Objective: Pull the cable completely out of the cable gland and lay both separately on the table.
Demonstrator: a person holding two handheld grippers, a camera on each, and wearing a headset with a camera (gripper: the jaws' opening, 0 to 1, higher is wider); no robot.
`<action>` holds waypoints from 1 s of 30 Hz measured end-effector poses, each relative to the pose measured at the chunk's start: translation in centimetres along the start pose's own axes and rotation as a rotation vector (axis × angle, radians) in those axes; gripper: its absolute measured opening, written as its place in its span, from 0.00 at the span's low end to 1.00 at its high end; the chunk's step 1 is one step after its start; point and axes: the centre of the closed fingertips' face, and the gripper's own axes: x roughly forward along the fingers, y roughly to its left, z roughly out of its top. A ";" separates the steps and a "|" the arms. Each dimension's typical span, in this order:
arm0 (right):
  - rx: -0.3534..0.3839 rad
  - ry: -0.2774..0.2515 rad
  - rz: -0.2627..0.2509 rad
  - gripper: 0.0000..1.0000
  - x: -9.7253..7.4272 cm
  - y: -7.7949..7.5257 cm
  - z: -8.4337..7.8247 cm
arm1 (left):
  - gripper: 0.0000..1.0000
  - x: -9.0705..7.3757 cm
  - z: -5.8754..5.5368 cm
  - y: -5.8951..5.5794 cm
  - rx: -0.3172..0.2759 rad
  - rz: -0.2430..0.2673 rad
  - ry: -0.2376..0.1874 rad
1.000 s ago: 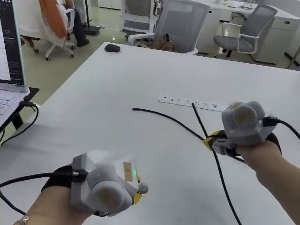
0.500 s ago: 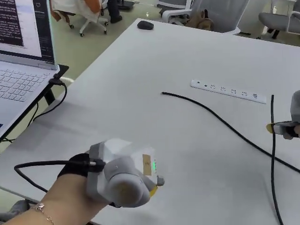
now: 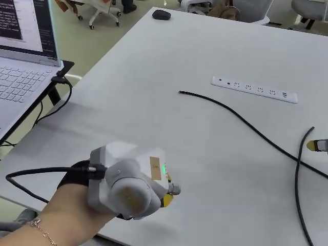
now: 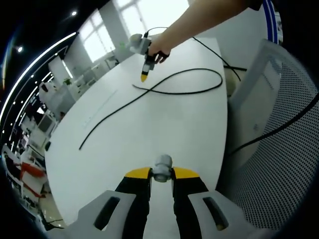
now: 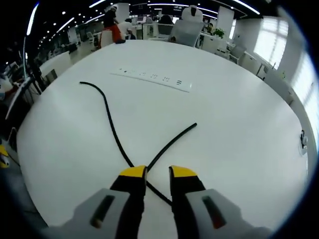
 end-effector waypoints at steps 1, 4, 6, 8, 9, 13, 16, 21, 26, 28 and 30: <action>-0.008 -0.008 0.006 0.18 -0.6 0.2 -0.2 | 0.17 0.0 0.2 0.0 -0.002 -0.005 -0.006; -0.034 -0.018 0.008 0.19 -2.7 0.7 -1.3 | 0.17 0.0 0.6 -0.1 0.000 -0.018 -0.005; -0.043 -0.025 0.028 0.19 -4.3 1.3 -2.0 | 0.17 0.1 1.0 -0.3 0.016 -0.037 -0.012; -0.048 -0.034 0.041 0.19 -6.1 2.0 -2.8 | 0.17 0.2 1.4 -0.2 0.011 -0.053 -0.022; -0.051 -0.051 0.052 0.19 -7.2 2.5 -3.1 | 0.17 0.4 1.7 -0.1 0.010 -0.068 -0.029; -0.047 -0.090 0.049 0.24 -10.7 3.8 -4.6 | 0.17 1.2 2.5 0.2 0.017 -0.109 -0.048; -0.009 -0.154 0.074 0.24 -13.5 5.4 -5.6 | 0.17 2.3 3.0 0.3 0.007 -0.158 -0.067; 0.068 -0.207 0.065 0.25 -18.1 7.0 -8.8 | 0.17 4.5 4.4 -0.2 -0.066 -0.249 -0.106; 0.126 -0.243 0.035 0.25 -22.0 8.4 -11.7 | 0.17 7.4 4.2 -0.7 -0.075 -0.287 -0.090; 0.139 -0.250 0.017 0.25 -23.4 8.9 -12.7 | 0.17 8.7 3.3 -0.8 -0.042 -0.291 -0.063; 0.144 -0.260 -0.004 0.25 -24.7 9.4 -13.3 | 0.17 9.8 2.3 -1.1 -0.044 -0.315 -0.045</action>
